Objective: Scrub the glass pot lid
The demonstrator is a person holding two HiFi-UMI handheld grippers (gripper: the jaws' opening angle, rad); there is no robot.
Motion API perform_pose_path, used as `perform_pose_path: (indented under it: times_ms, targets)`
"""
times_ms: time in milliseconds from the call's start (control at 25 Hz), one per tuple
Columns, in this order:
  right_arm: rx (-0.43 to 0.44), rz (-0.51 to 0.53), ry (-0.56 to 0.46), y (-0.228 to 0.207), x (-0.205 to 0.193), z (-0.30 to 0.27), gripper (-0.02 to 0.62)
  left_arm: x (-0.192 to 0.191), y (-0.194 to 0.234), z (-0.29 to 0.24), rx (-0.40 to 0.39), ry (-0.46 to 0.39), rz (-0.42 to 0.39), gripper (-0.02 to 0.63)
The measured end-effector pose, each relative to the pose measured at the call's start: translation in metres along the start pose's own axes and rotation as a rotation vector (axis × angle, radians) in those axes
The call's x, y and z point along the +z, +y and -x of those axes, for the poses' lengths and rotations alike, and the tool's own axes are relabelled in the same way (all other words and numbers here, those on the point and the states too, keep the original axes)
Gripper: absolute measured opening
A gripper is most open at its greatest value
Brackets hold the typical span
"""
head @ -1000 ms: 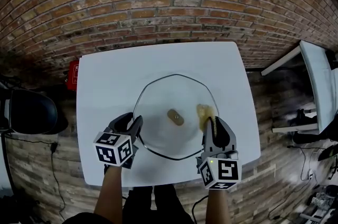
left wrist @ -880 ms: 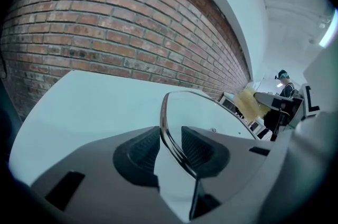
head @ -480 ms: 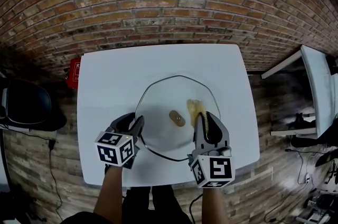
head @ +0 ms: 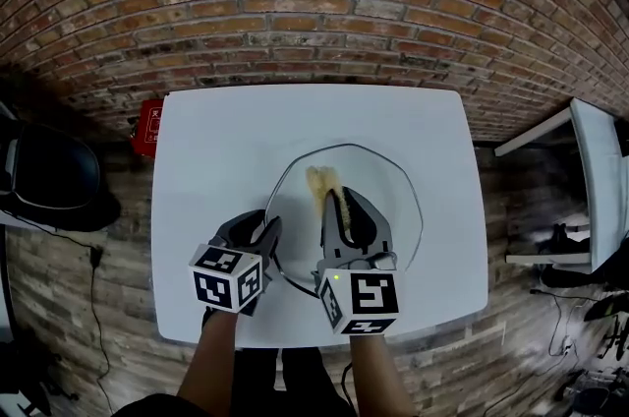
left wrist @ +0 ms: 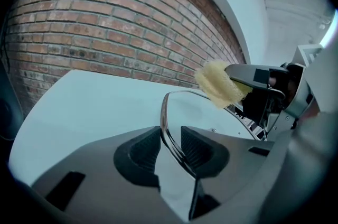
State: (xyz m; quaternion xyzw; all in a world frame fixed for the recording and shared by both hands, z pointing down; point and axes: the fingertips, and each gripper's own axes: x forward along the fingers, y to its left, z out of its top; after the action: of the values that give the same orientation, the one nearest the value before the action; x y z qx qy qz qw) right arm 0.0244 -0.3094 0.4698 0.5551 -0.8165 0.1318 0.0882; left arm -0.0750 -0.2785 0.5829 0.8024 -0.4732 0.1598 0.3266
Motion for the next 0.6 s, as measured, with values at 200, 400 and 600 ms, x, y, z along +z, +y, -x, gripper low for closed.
perform_pose_path:
  times_ms: [200,400,600]
  targets:
    - [0.041,-0.028,0.056,0.017,-0.013,-0.027,0.058,0.001,0.001,0.000,-0.005,-0.006,0.003,0.123]
    - [0.036,-0.055,0.123,0.018,-0.033,-0.040,0.058,0.003,0.002,-0.002,-0.001,-0.008,0.001,0.121]
    - [-0.004,-0.057,0.204,0.003,-0.054,-0.044,0.058,0.003,0.003,-0.002,0.006,-0.005,-0.002,0.120]
